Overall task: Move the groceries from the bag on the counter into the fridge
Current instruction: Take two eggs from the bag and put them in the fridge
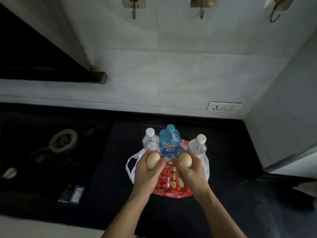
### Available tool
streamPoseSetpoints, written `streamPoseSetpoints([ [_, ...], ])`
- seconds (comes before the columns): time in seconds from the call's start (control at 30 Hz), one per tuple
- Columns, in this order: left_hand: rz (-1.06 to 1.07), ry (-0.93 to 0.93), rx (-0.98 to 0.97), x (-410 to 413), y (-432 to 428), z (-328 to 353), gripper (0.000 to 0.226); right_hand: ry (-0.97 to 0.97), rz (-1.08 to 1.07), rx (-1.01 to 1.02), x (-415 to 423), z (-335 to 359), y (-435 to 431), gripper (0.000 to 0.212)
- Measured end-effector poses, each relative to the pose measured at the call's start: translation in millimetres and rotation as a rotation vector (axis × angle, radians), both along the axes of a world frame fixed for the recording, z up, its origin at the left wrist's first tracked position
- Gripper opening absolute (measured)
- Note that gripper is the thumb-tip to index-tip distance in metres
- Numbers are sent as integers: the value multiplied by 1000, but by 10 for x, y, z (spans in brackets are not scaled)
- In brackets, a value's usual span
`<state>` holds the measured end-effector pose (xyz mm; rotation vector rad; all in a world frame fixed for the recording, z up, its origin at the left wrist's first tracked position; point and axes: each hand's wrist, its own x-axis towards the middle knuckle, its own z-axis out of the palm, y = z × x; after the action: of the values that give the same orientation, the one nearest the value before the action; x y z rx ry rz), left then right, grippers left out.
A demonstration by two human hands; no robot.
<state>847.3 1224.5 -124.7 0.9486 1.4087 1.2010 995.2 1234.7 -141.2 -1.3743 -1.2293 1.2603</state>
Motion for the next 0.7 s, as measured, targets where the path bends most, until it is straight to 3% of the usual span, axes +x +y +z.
streamPoseSetpoints([
  [0.37, 513, 75, -42, -476, -866, 70, 11, -21, 408, 28, -792, 46, -140, 20],
  [0.57, 838, 97, -56, -650, -1779, 11, 12, 6, 721, -58, -1345, -183, -716, 28],
  [0.7, 1037, 106, -87, -733, -2406, -10, 11, -15, 914, -67, -1651, -235, -1230, 20],
])
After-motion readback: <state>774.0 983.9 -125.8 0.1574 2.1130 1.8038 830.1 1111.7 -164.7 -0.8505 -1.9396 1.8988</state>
